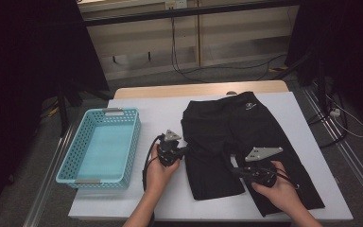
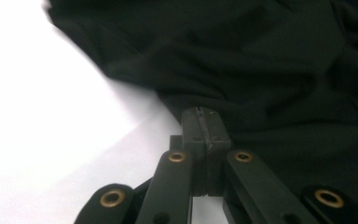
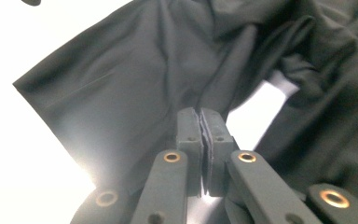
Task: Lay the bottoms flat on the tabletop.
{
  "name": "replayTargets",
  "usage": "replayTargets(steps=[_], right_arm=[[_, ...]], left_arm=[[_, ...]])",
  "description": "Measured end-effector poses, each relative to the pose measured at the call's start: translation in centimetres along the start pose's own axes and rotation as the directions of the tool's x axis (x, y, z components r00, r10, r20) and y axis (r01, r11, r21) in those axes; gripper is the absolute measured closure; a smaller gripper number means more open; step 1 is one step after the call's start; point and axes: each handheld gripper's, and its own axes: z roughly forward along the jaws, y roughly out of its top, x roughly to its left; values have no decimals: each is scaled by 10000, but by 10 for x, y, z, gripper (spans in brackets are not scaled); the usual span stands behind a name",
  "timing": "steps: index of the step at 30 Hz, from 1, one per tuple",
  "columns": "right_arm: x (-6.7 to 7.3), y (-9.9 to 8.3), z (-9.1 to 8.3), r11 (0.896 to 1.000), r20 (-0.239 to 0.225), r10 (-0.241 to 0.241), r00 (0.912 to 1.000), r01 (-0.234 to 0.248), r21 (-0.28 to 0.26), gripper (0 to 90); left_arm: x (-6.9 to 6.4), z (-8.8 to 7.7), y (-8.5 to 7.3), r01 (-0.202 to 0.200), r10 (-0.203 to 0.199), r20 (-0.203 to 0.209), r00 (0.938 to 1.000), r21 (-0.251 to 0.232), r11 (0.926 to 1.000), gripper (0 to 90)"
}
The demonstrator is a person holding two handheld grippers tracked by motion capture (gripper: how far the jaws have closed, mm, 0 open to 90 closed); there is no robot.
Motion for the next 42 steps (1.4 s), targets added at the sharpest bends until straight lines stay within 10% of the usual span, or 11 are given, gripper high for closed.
replayTargets(steps=[9,12,21,32,36,42], right_arm=[[11,6,18,9999,60,-135,9999,135,-29,878],[9,4,17,9996,347,-246,9991,240,177,880],[0,-2,8,9999,1141,-1,9935,-19,170,748],[4,-2,2,10000,1472,17,9891,-28,75,513],[5,-4,5,9996,1344,29,9909,-65,265,512],[7,-6,13,9985,1250,-164,9920,96,547,579]], left_arm=[[21,-8,-8,579,-570,225,9981,-394,9975,891],[18,-17,-10,407,-410,-36,9992,-595,9974,597],[-1,-32,-22,65,-68,414,9991,97,9999,395],[-13,-25,-34,-376,347,334,9988,910,9951,439],[-15,-27,-33,197,-258,510,9984,1162,9930,616],[-23,-26,-29,-227,176,332,9993,1618,9866,724]])
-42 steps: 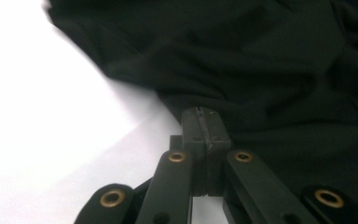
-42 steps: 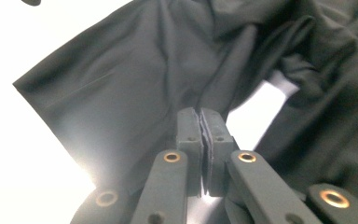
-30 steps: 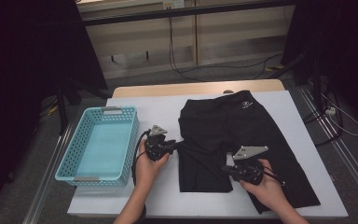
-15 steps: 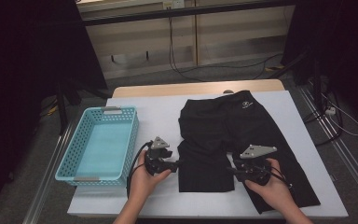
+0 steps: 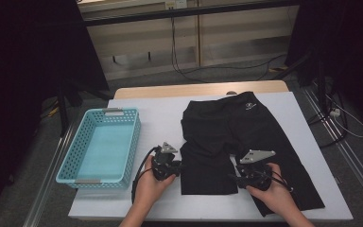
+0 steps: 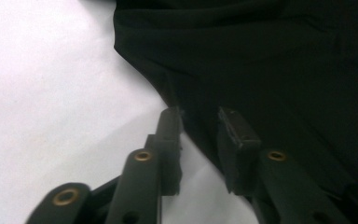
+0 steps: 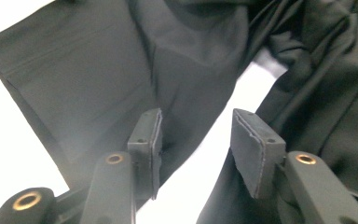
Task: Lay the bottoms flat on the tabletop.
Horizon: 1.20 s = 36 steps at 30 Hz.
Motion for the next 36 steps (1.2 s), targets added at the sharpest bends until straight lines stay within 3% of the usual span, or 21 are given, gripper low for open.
replayTargets(steps=[4,6,11,13,16,21,29,32,33,35,36], right_arm=[[2,3,2,9997,36,-198,9998,198,114,638],[2,3,3,9997,23,-209,9998,209,85,685],[3,4,4,9995,-318,-300,9990,302,53,826],[5,4,4,9993,-445,-358,9984,361,45,864],[6,4,4,9992,-471,-396,9981,396,4,873],[7,4,-2,9997,-847,-193,9962,177,-196,877],[20,5,-10,9989,-1366,-345,9900,299,-351,874],[19,6,-10,9986,-1155,-314,9928,261,-467,862],[17,6,-8,9988,-1154,-218,9931,167,-450,840],[12,6,-3,9992,-1104,4,9939,-48,-398,710],[10,7,-1,9993,-1049,72,9945,-109,-350,703]], left_arm=[[2,0,-1,291,-292,290,9992,33,9996,806],[3,1,-1,539,-540,757,9957,30,9985,896],[1,1,1,336,-344,611,9975,142,9993,900],[2,0,2,389,-404,809,9959,193,9991,900],[2,-4,2,407,-445,1219,9915,331,9986,900],[3,-17,3,393,-408,1393,9894,135,9991,900],[8,-33,2,669,-632,1409,9880,-219,9975,900],[12,-32,1,732,-692,1362,9883,-246,9970,900],[13,-31,0,716,-680,1284,9894,-234,9972,900],[16,-28,-1,808,-792,1162,9901,-94,9967,900],[18,-27,-2,873,-859,1144,9897,-75,9962,900]])
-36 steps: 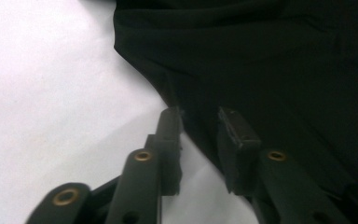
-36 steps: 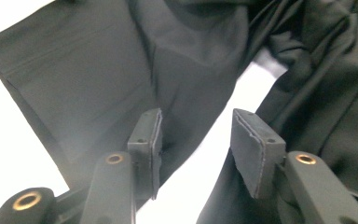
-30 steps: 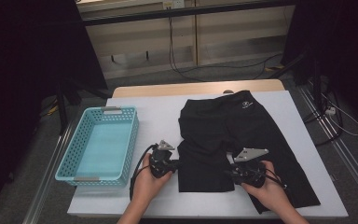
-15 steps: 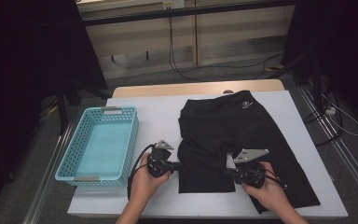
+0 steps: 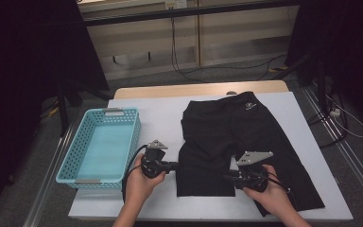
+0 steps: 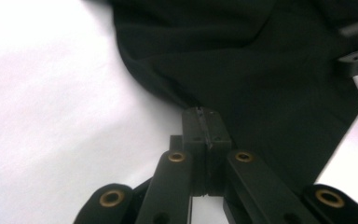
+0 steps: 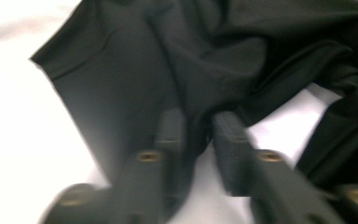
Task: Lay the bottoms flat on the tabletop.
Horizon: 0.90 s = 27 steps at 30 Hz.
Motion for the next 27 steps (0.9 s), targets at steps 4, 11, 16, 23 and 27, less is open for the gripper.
replayTargets(steps=[4,11,16,23,27], right_arm=[[-14,5,-6,9951,100,810,9967,-803,-580,641],[-29,18,0,9953,784,859,9932,-819,-522,676],[-35,29,32,9966,1561,779,9847,-814,162,736],[-48,34,23,9997,2285,91,9735,-42,-221,893],[-52,31,13,9983,2768,157,9608,4,-582,792]], left_arm=[[3,-1,0,46,-46,-13,10000,-31,10000,900],[6,0,-2,89,-87,-143,9999,122,9999,900],[5,-2,-3,104,-102,-152,9998,71,9999,900],[7,5,-1,53,-53,-8,10000,-275,9996,900],[4,12,0,-120,121,18,9999,-119,9999,899]])
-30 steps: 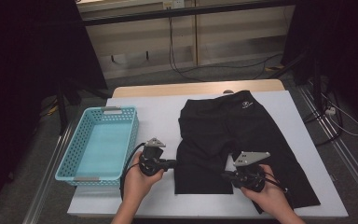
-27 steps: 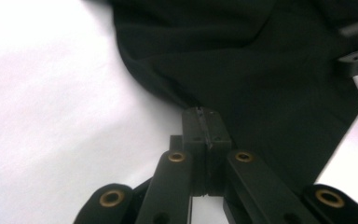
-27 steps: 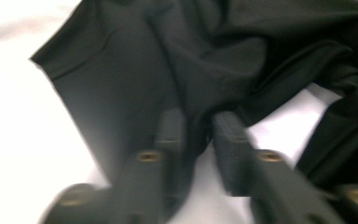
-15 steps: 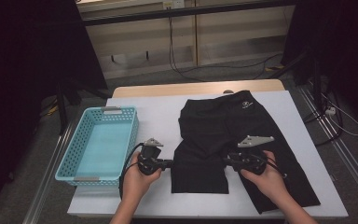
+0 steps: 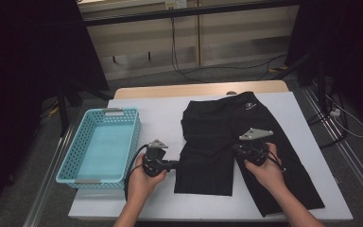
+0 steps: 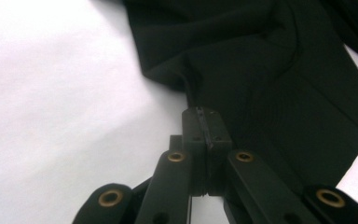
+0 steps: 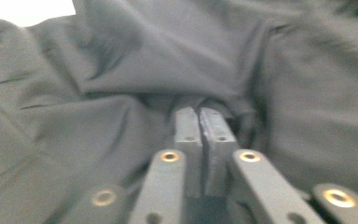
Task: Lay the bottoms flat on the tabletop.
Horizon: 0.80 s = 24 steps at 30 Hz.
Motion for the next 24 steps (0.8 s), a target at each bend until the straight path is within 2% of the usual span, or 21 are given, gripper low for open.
replayTargets(steps=[3,5,7,8,9,10,11,12,13,14,16,17,18,21,24], right_arm=[[8,0,-10,9995,-225,-248,9994,244,-184,645],[18,0,-17,9968,-632,-624,9960,590,-547,612],[32,1,-22,9918,-1230,-1105,9862,1015,-777,571],[40,1,-24,9891,-1614,-1302,9783,1169,-893,569],[48,1,-23,9872,-2129,-1463,9661,1289,-939,569],[60,1,-21,9838,-2602,-1753,9495,1590,-827,564],[68,0,-19,9812,-2818,-1911,9402,1751,-811,554],[77,-1,-15,9805,-3196,-1962,9270,1820,-740,546],[88,-4,-10,9758,-3608,-2179,9068,2096,-624,527],[94,-6,-6,9726,-3765,-2294,8976,2264,-529,508],[106,-10,2,9626,-4118,-2597,8735,2683,-382,485],[108,-11,5,9625,-4299,-2567,8656,2692,-326,468],[109,-12,7,9638,-4321,-2529,8657,2646,-339,450],[106,-10,7,9682,-4567,-2395,8568,2460,-462,420],[108,-11,3,9612,-4676,-2655,8431,2693,-603,405]], left_arm=[[-1,-1,-1,-37,36,-59,10000,-74,10000,898],[0,-2,-1,-12,11,-82,10000,-118,9999,897],[2,-1,-2,12,-17,-280,9996,-205,9998,887],[3,-1,-3,-85,75,-406,9991,-239,9997,871],[4,-1,-3,-247,229,-614,9978,-294,9993,838],[4,-1,-3,-330,303,-760,9966,-345,9989,770],[5,-1,-3,-399,360,-850,9957,-447,9982,711],[5,-1,-4,-493,439,-944,9946,-559,9972,659],[4,-2,-4,-511,450,-969,9943,-624,9967,591],[4,-2,-3,-554,473,-1069,9931,-737,9957,527],[5,-2,-4,-728,612,-1278,9899,-877,9935,418],[6,-3,-4,-847,721,-1356,9881,-897,9924,392],[6,-4,-4,-872,736,-1385,9876,-948,9917,365],[6,-6,-3,-930,768,-1471,9861,-1063,9900,305],[6,-8,-1,-905,729,-1496,9861,-1146,9893,287]])
